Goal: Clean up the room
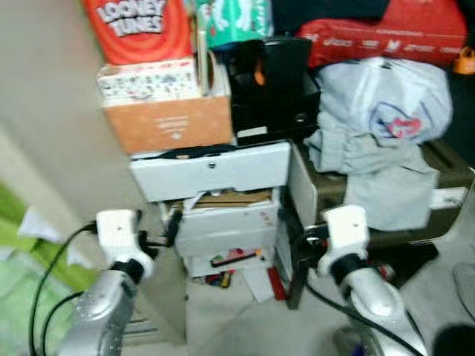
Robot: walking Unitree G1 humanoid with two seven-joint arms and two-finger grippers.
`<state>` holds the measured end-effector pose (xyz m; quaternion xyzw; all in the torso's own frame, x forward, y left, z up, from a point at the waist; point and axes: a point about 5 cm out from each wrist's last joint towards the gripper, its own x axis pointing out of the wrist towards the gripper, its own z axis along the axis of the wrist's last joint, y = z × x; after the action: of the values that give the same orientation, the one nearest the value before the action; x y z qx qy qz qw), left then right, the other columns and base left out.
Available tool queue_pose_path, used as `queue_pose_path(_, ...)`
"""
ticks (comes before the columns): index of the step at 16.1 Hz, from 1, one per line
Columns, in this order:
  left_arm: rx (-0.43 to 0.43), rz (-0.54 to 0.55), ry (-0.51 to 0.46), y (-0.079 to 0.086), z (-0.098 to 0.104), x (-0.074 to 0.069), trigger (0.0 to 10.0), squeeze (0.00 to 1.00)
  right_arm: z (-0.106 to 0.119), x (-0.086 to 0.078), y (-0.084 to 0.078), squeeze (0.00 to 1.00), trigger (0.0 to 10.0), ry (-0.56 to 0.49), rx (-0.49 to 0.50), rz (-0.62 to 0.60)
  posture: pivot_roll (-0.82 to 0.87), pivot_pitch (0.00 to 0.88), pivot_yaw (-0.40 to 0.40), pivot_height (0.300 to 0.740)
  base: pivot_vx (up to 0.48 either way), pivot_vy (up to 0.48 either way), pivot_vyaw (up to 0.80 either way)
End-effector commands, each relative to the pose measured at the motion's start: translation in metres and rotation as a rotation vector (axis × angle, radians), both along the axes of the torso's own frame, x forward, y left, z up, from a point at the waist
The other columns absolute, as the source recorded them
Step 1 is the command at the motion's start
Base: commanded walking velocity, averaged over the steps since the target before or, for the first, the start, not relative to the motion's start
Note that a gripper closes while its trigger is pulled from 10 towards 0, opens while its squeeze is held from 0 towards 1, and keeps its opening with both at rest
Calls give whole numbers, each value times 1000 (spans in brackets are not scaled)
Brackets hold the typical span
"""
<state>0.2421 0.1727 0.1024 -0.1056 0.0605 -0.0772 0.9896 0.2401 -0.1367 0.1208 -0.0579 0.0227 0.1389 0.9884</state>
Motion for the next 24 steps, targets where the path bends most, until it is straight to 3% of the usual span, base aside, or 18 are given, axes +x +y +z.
queue_pose_path(1, -5, -7, 1, -2, 0, 0, 10000, 0, -1, 0, -5, 0, 10000, 5, -11, -12, -223, 31, 75, 740, 0, 0, 800)
queue_pose_path(5, 12, -33, -28, 0, 7, -8, 10000, 0, 0, -1, -10, 0, 10000, 9, -13, -38, -220, 32, 71, 740, 0, 0, 522)
queue_pose_path(7, 96, 0, 20, 19, -5, -27, 10000, 0, -8, -4, -25, 0, 10000, 73, -43, -90, -218, 28, 67, 740, 0, 0, 0)
queue_pose_path(8, 79, 41, 49, 27, -10, -28, 10000, 0, -12, -2, -28, 0, 10000, 98, -45, -104, -219, 28, 66, 740, 0, 0, 0)
queue_pose_path(9, 65, 67, 59, 31, -11, -26, 10000, 0, -16, 0, -29, 0, 10000, 120, -46, -110, -213, 23, 62, 740, 0, 0, 0)
queue_pose_path(11, 80, 60, 44, 28, -9, -5, 10000, 0, -26, 10, -15, 0, 10000, 187, -82, -67, -210, 6, 54, 740, 0, 0, 0)
queue_pose_path(12, 87, 41, 79, 22, -15, 8, 10000, 0, -30, 18, -6, 0, 10000, 230, -63, -58, -210, 0, 53, 740, 0, 0, 0)
queue_pose_path(14, 94, 10, 134, 15, -25, 19, 10000, 0, -38, 30, 0, 0, 10000, 278, -76, -82, -218, 0, 55, 740, 0, 0, 0)
queue_pose_path(16, 115, -26, 212, 6, -42, 31, 10000, 0, -49, 43, 8, 0, 10000, 329, -69, -105, -227, 0, 61, 740, 0, 0, 0)
queue_pose_path(18, 107, -55, 273, -10, -58, 53, 10000, 0, -71, 62, 24, 0, 10000, 423, -24, -135, -231, 0, 66, 740, 0, 0, 0)
queue_pose_path(20, 132, -79, 427, -23, -83, 60, 10000, 0, -93, 68, 39, 0, 10000, 526, -35, -146, -230, 0, 68, 740, 0, 0, 0)
queue_pose_path(22, 192, -103, 587, -30, -111, 48, 10000, 0, -116, 60, 48, 0, 10000, 668, -32, -179, -214, 0, 64, 740, 0, 0, 0)
queue_pose_path(23, 234, -108, 690, -26, -129, 32, 10000, 0, -125, 54, 51, 0, 10000, 710, -45, -198, -214, 0, 64, 740, 0, 0, 0)
queue_pose_path(24, 250, -110, 733, -23, -136, 25, 10000, 0, -131, 50, 50, 0, 10000, 736, -54, -214, -219, 0, 63, 740, 0, 0, 0)
